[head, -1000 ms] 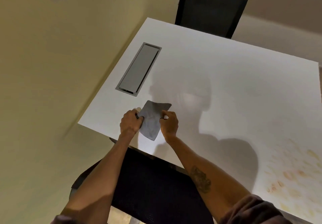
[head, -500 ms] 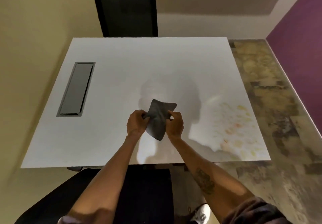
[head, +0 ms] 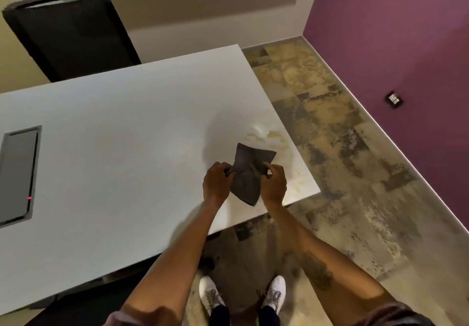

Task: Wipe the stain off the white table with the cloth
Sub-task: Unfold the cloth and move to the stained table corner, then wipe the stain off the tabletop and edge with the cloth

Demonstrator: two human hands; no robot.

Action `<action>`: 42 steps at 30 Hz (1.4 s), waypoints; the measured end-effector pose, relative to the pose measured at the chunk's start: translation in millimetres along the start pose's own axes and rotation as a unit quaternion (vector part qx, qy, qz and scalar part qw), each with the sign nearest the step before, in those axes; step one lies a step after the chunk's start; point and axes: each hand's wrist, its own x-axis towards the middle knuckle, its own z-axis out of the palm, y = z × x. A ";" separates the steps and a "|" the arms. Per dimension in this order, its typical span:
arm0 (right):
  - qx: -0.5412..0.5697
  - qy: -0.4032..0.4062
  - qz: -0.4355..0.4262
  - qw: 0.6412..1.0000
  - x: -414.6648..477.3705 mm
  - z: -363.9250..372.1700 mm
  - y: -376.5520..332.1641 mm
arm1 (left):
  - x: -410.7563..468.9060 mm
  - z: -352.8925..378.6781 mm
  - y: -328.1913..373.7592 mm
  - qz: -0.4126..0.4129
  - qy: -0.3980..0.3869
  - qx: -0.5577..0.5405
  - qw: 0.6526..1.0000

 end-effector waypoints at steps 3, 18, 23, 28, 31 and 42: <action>-0.015 0.021 0.002 1.000 17.0 -35.3 26.0 | -3.5 36.2 25.7 0.023 -0.016 -0.007 1.000; -0.083 -0.039 0.001 0.996 101.4 -111.6 123.0 | -11.1 163.7 62.8 0.021 -0.058 0.041 0.997; -0.115 -0.089 0.023 0.989 104.5 -104.4 140.8 | -15.8 166.8 45.5 0.013 -0.072 0.070 0.995; -0.243 -0.032 -0.047 0.968 91.2 -88.3 150.2 | -0.8 140.5 23.4 0.018 -0.013 0.087 0.996; -0.276 -0.019 -0.093 0.956 87.8 -71.4 151.3 | 13.0 118.1 4.8 0.058 0.032 0.147 0.987; -0.313 -0.090 -0.084 0.942 96.1 -21.1 166.5 | 71.7 81.1 -65.4 0.107 0.061 0.283 0.951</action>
